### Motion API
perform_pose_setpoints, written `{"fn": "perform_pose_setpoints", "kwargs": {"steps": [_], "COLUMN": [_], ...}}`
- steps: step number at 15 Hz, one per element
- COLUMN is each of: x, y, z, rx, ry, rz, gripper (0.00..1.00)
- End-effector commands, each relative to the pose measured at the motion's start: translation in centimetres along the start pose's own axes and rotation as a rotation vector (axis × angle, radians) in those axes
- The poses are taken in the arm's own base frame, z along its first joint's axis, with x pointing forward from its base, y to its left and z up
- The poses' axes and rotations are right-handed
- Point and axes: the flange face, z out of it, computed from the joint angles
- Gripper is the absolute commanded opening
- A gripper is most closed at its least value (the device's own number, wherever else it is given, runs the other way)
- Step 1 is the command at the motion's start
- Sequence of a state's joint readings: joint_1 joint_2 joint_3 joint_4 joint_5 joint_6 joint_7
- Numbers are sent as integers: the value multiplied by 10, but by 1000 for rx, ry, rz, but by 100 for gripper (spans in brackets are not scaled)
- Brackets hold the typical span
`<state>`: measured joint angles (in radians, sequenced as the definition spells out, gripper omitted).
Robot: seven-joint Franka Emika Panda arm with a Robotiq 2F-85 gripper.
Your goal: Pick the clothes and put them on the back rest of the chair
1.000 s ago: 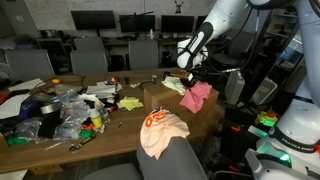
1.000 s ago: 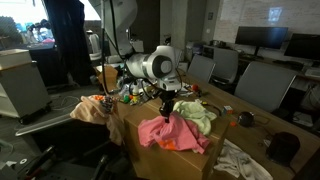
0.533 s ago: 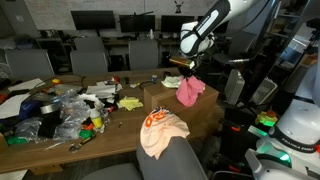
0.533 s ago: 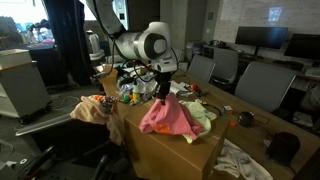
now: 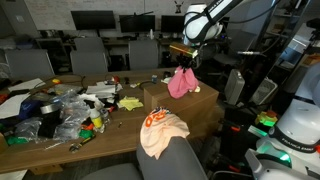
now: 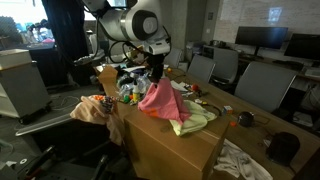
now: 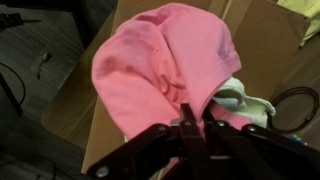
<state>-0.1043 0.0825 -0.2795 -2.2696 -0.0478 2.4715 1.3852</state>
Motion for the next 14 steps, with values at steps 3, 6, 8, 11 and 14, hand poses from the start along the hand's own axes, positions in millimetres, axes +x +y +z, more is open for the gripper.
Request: {"fn": "perform_pose_setpoints", "kwargs": {"steps": [3,6,8,11,14], "x": [-33,-55,-70,-85,-99], "y": [1,-5,-5,-4,-2], "z": [-66,-111,-140,-174,-202], "rx": [131,208,253,306,350], "ry": [-13,1,10,20,36], "rz": [-118,-212,-268,-335,-400], "gripper": [3,3,3,3,3]}}
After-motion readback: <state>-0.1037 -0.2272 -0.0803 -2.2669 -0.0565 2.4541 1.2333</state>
